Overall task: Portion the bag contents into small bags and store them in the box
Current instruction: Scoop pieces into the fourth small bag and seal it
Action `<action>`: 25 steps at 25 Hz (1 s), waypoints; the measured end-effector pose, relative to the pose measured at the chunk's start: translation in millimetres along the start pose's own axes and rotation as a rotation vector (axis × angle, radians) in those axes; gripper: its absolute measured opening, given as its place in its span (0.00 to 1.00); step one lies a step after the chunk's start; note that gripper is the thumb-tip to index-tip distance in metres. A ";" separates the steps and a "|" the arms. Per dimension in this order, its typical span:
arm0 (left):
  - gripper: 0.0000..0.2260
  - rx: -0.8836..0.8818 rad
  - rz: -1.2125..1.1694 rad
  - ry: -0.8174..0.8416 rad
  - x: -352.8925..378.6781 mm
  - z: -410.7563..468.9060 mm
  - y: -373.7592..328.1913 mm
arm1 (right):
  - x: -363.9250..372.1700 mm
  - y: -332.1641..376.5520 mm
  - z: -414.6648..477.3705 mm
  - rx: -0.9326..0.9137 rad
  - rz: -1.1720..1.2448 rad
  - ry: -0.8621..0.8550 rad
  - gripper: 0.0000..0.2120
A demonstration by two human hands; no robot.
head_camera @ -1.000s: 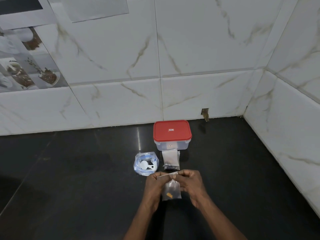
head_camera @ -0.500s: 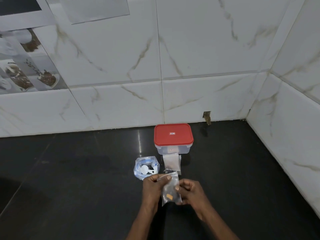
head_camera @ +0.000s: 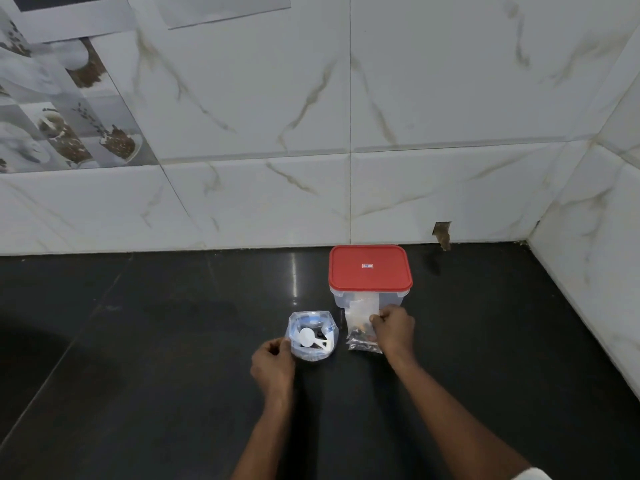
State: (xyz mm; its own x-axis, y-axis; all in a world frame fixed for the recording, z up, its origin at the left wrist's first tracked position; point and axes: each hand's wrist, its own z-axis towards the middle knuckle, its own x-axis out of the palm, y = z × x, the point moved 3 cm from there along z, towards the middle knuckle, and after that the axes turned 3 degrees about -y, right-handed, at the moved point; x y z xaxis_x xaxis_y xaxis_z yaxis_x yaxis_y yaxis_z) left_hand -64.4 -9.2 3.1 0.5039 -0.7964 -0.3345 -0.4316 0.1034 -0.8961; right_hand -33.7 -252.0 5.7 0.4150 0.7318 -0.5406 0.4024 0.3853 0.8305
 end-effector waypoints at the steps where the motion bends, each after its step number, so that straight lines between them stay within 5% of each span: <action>1: 0.06 -0.003 0.024 0.009 0.1 4.2 -2.9 | 5.2 3.2 -0.6 -0.039 -0.135 0.007 0.06; 6: 0.16 0.065 0.157 0.087 12.4 16.3 -11.6 | 19.9 6.3 -9.0 -0.243 -0.678 -0.073 0.16; 11: 0.10 0.107 0.191 0.103 15.6 20.3 -11.8 | 27.2 31.0 -44.3 -0.547 -0.329 0.007 0.09; 17: 0.06 0.087 0.117 0.137 11.2 17.7 -14.1 | 60.9 30.5 -74.1 -0.565 -0.586 0.202 0.11; 21: 0.08 0.059 0.100 0.130 7.3 17.8 -12.1 | 40.0 25.2 -76.6 -0.762 -0.374 -0.033 0.06; 23: 0.09 0.065 0.117 0.141 7.6 19.1 -12.1 | 10.0 8.8 -75.0 -0.572 -0.076 -0.184 0.04; 25: 0.11 0.081 0.146 0.143 8.7 19.8 -14.7 | -18.1 -17.7 -70.1 -0.193 0.240 -0.248 0.06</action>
State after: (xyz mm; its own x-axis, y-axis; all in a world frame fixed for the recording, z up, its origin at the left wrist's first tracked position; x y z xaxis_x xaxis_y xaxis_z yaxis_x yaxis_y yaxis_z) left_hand -38.8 -5.8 7.5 0.3272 -0.8452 -0.4226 -0.4274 0.2665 -0.8639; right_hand -105.5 -232.6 10.2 0.6724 0.6653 -0.3244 0.1187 0.3357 0.9345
